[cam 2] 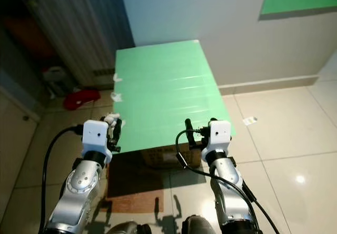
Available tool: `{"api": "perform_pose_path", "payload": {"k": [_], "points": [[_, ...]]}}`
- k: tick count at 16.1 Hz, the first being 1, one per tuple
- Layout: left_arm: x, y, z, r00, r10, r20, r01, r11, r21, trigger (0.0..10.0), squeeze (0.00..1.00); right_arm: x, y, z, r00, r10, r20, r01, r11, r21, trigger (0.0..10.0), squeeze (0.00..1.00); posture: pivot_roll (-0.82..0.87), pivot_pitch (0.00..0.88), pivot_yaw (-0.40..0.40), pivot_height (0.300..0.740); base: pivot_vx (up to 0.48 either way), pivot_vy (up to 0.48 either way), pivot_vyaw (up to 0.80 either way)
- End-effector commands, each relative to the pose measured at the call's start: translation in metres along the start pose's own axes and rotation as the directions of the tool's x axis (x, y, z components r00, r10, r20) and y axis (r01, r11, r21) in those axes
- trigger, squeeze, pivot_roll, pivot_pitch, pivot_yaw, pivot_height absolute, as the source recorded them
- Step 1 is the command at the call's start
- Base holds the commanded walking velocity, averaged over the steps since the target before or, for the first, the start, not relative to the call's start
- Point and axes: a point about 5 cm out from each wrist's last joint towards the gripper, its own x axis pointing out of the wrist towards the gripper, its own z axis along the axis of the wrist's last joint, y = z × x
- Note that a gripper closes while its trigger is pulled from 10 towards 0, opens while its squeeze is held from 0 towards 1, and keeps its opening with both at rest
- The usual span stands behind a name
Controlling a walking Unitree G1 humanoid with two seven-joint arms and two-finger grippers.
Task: Hang keys on a hook
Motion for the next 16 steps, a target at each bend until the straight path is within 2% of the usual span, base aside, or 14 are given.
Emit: {"api": "perform_pose_path", "payload": {"k": [1, 2, 4, 5, 6, 7, 9, 11, 13, 16], "points": [[0.003, 0.009, 0.017, 0.996, 0.024, 0.092, -0.022, 0.999, -0.024, 0.0, 0.0, -0.001, 0.001, 0.003, 1.0, -0.008, 0.03, 0.008, 1.0, 0.005, 10.0, 0.0, -0.15, 0.117, 0.114, 0.74, 0.0, 0.0, 0.0], [-0.001, 0.027, 0.028, 0.986, 0.065, 0.155, -0.056, 0.996, -0.063, 0.0, 0.0, -0.003, -0.002, 0.008, 0.997, -0.032, 0.067, 0.031, 0.999, 0.022, 10.0, 0.0, -0.16, 0.11, 0.115, 0.74, 0.0, 0.0, 0.0], [-0.012, 0.043, 0.027, 0.988, 0.065, 0.143, -0.062, 0.998, -0.025, 0.0, 0.0, -0.006, -0.007, 0.009, 0.995, -0.05, 0.084, 0.047, 0.998, 0.034, 10.0, 0.0, -0.15, 0.103, 0.114, 0.74, 0.0, 0.0, 0.0], [-0.015, 0.046, 0.026, 0.989, 0.065, 0.135, -0.064, 0.998, -0.011, 0.0, 0.0, -0.006, -0.008, 0.009, 0.995, -0.054, 0.086, 0.051, 0.998, 0.037, 10.0, 0.0, -0.15, 0.103, 0.114, 0.74, 0.0, 0.0, 0.0], [-0.019, 0.055, 0.015, 0.993, 0.097, 0.068, -0.103, 0.991, 0.08, 0.0, 0.0, -0.005, -0.011, 0.008, 0.995, -0.066, 0.079, 0.062, 0.997, 0.047, 10.0, 0.0, -0.13, 0.095, 0.112, 0.74, 0.0, 0.0, 0.0], [-0.019, 0.055, 0.013, 0.993, 0.1, 0.055, -0.104, 0.992, 0.071, 0.0, 0.0, -0.005, -0.012, 0.008, 0.995, -0.066, 0.078, 0.063, 0.997, 0.049, 10.0, 0.0, -0.13, 0.095, 0.112, 0.74, 0.0, 0.0, 0.0], [-0.014, 0.046, 0.017, 0.992, 0.092, 0.081, -0.098, 0.993, 0.069, 0.0, 0.0, -0.001, -0.007, 0.008, 0.996, -0.048, 0.079, 0.044, 0.998, 0.053, 10.0, 0.0, -0.13, 0.077, 0.103, 0.74, 0.0, 0.0, 0.0], [-0.012, 0.042, 0.021, 0.989, 0.105, 0.1, -0.108, 0.994, 0.031, 0.0, 0.0, 0.003, -0.006, 0.01, 0.996, -0.04, 0.083, 0.036, 0.998, 0.055, 10.0, 0.0, -0.13, 0.062, 0.101, 0.74, 0.0, 0.0, 0.0], [-0.012, 0.046, 0.019, 0.988, 0.124, 0.094, -0.123, 0.992, -0.021, 0.0, 0.0, 0.003, -0.008, 0.016, 0.992, -0.047, 0.12, 0.042, 0.998, 0.037, 10.0, 0.0, -0.14, 0.054, 0.101, 0.74, 0.0, 0.0, 0.0], [-0.016, 0.064, 0.025, 0.977, 0.159, 0.141, -0.154, 0.987, -0.049, 0.0, 0.0, -0.001, -0.023, 0.04, 0.971, -0.084, 0.225, 0.095, 0.995, -0.037, 10.0, 0.0, -0.16, 0.05, 0.106, 0.74, 0.424, 0.0, 0.0]]}}
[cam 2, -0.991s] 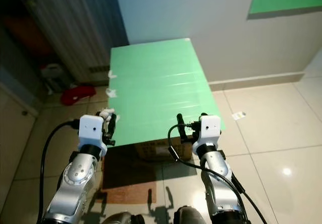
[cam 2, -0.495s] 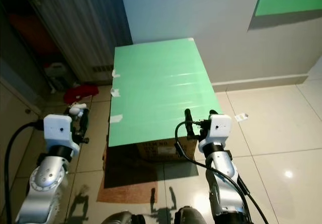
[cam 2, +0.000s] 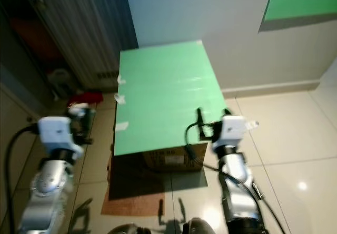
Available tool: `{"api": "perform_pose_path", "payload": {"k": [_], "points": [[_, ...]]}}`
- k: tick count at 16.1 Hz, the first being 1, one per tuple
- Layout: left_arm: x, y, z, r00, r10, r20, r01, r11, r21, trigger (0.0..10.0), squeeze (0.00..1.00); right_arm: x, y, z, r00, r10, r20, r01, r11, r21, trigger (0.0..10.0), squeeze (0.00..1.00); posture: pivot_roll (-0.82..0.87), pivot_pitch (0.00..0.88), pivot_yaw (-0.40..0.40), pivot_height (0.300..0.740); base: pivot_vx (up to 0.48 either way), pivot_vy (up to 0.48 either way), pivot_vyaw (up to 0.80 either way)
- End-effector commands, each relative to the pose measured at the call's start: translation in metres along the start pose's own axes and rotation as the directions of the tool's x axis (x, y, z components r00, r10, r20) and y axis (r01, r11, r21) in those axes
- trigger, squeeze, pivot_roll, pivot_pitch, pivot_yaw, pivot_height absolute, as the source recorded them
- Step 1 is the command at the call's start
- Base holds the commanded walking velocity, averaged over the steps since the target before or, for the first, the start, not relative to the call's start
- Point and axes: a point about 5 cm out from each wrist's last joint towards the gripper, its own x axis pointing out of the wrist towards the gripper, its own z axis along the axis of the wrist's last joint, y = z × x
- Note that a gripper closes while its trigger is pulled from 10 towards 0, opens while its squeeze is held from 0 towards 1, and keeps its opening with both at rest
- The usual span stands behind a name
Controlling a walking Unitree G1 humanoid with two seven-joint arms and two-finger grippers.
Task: Hang keys on a hook
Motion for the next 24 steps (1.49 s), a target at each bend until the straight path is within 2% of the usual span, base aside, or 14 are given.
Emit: {"api": "perform_pose_path", "payload": {"k": [1, 2, 3, 5, 9, 11, 13, 15, 16, 24], "points": [[0.003, 0.004, 0.006, 1.0, 0.011, 0.029, -0.01, 1.0, -0.013, 0.0, 0.0, 0.005, 0.001, 0.013, 0.999, 0.008, 0.051, -0.007, 1.0, -0.016, 10.0, 0.0, -0.16, 0.051, 0.108, 0.74, 0.45, 0.0, 0.0], [0.004, 0.004, 0.006, 1.0, 0.013, 0.028, -0.013, 1.0, -0.02, 0.0, 0.0, 0.006, 0.001, 0.014, 0.999, 0.016, 0.049, -0.014, 0.999, -0.03, 10.0, 0.0, -0.16, 0.051, 0.109, 0.74, 0.45, 0.0, 0.0], [0.008, -0.007, 0.004, 1.0, -0.004, 0.027, 0.005, 0.999, -0.046, 0.0, 0.0, 0.013, 0.01, 0.019, 0.995, 0.077, 0.056, -0.072, 0.994, -0.081, 10.0, 0.0, -0.17, 0.052, 0.109, 0.74, 0.446, 0.0, 0.0], [0.009, -0.012, 0.004, 1.0, -0.016, 0.026, 0.017, 0.998, -0.057, 0.0, 0.0, 0.016, 0.013, 0.019, 0.995, 0.086, 0.051, -0.082, 0.993, -0.083, 10.0, 0.0, -0.17, 0.048, 0.109, 0.74, 0.433, 0.0, 0.0], [0.018, -0.017, 0.006, 0.999, -0.02, 0.026, 0.02, 1.0, -0.001, 0.0, 0.0, 0.015, 0.019, 0.011, 0.996, 0.083, 0.016, -0.082, 0.995, -0.059, 10.0, 0.0, -0.17, 0.041, 0.116, 0.74, 0.406, -0.073, 0.0], [0.018, -0.021, 0.005, 0.999, -0.031, 0.025, 0.031, 0.999, 0.016, 0.0, 0.0, 0.015, 0.02, 0.009, 0.997, 0.082, 0.008, -0.082, 0.995, -0.058, 10.0, 0.0, -0.17, 0.039, 0.119, 0.74, 0.349, -0.326, 0.0], [0.016, -0.03, 0.004, 0.997, -0.075, 0.024, 0.074, 0.997, 0.037, 0.0, 0.0, 0.013, 0.019, 0.006, 0.997, 0.071, -0.006, -0.071, 0.997, -0.041, 10.0, 0.0, -0.17, 0.036, 0.122, 0.74, 0.0, 0.0, 0.0], [0.016, -0.031, 0.003, 0.997, -0.078, 0.018, 0.077, 0.996, 0.054, 0.0, 0.0, 0.013, 0.019, 0.003, 0.998, 0.067, -0.016, -0.068, 0.997, -0.034, 10.0, 0.0, -0.17, 0.035, 0.124, 0.74, 0.0, 0.0, 0.0], [0.017, -0.029, 0.003, 0.998, -0.064, 0.018, 0.062, 0.994, 0.086, 0.0, 0.0, 0.013, 0.02, 0.002, 0.998, 0.067, -0.019, -0.068, 0.997, -0.032, 10.0, 0.0, -0.17, 0.035, 0.124, 0.74, 0.0, 0.0, 0.0], [0.024, -0.033, 0.002, 0.999, -0.052, 0.0, 0.051, 0.994, 0.095, 0.0, 0.0, 0.013, 0.024, -0.004, 0.996, 0.075, -0.043, -0.076, 0.997, -0.017, 10.0, 0.0, -0.16, 0.043, 0.128, 0.74, 0.0, -0.478, 0.0]]}}
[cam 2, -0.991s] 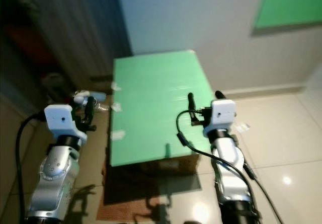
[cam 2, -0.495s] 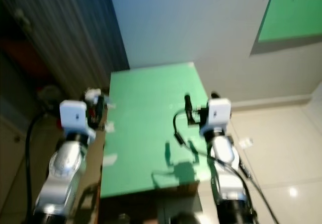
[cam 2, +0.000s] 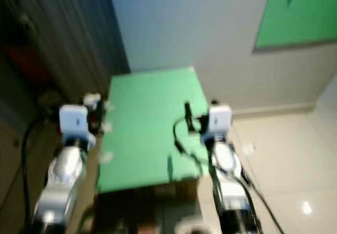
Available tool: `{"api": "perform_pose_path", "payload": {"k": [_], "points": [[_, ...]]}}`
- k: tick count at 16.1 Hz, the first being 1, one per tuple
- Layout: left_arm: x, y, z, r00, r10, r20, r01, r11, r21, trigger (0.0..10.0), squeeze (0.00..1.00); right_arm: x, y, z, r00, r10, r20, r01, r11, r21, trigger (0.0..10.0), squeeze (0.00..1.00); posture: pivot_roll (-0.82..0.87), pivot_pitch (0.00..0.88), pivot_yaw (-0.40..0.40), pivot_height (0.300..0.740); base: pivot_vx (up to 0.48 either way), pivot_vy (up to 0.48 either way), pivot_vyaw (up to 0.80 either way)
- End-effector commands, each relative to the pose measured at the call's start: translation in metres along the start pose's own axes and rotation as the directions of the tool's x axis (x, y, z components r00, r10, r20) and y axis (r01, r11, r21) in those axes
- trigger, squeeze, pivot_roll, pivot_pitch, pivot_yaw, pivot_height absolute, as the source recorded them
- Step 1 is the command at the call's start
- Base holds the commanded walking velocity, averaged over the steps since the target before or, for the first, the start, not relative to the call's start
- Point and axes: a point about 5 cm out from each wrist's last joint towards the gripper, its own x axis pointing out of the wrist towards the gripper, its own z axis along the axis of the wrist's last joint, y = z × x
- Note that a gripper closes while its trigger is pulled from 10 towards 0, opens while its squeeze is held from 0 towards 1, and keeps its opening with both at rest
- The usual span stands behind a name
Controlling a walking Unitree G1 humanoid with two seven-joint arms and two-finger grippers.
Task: Hang keys on a hook
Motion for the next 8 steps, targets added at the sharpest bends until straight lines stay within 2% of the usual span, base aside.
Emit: {"api": "perform_pose_path", "payload": {"k": [1, 8], "points": [[0.004, -0.0026, 0.0045, 1.0, 0.002, 0.01, -0.002, 1.0, 0.005, 0.0, 0.0, -0.0028, -0.0046, -0.0036, 1.0, -0.019, -0.019, 0.019, 1.0, 0.003, 10.0, 0.0, -0.16, 0.044, 0.127, 0.74, 0.0, -0.472, 0.0], [0.0048, -0.0059, 0.002, 1.0, 0.023, -0.01, -0.023, 1.0, 0.017, 0.0, 0.0, -0.008, -0.005, -0.0063, 0.999, -0.02, -0.029, 0.02, 1.0, 0.005, 10.0, 0.0, -0.17, 0.051, 0.132, 0.74, 0.0, -0.469, 0.0]]}}
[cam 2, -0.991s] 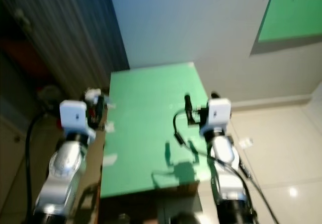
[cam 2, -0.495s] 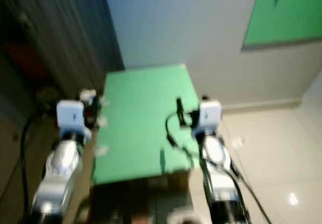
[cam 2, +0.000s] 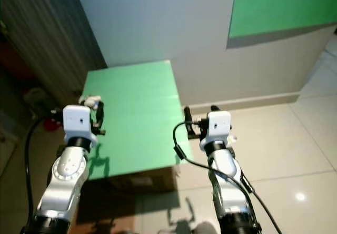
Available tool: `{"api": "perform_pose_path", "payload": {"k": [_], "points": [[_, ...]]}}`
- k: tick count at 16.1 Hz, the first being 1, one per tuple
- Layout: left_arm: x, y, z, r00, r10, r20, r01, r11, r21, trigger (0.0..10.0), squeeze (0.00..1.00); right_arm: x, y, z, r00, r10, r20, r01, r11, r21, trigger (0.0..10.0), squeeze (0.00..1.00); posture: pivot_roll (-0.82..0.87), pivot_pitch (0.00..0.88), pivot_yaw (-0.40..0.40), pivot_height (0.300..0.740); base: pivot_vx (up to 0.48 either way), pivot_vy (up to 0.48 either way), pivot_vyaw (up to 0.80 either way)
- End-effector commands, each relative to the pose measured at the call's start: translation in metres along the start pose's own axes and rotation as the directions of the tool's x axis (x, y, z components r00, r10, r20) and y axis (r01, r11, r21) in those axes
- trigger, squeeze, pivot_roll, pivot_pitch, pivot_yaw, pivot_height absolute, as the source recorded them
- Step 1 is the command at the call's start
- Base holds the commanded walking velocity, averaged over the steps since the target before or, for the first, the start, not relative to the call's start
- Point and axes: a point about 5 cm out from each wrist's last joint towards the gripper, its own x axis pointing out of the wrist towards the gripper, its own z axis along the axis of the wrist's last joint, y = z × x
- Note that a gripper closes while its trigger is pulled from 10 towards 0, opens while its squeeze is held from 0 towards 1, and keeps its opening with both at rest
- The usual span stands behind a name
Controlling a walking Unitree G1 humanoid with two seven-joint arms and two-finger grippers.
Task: Hang keys on a hook
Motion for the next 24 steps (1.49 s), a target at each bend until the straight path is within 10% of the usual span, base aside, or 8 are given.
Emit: {"api": "perform_pose_path", "payload": {"k": [1, 24], "points": [[0.0, -0.001, 0.003, 1.0, 0.01, 0.01, -0.01, 1.0, 0.006, 0.0, 0.0, 0.0, -0.003, 0.002, 1.0, -0.01, 0.002, 0.01, 1.0, 0.003, 10.0, 0.0, -0.17, 0.053, 0.131, 0.74, 0.0, -0.469, 0.0], [0.014, 0.014, 0.001, 0.999, -0.037, 0.024, 0.037, 0.999, -0.011, 0.0, 0.0, -0.039, -0.02, -0.018, 0.992, -0.12, -0.029, 0.121, 0.993, 0.015, 10.0, 0.0, -0.2, 0.039, 0.152, 0.74, 0.018, -0.347, 0.0]]}}
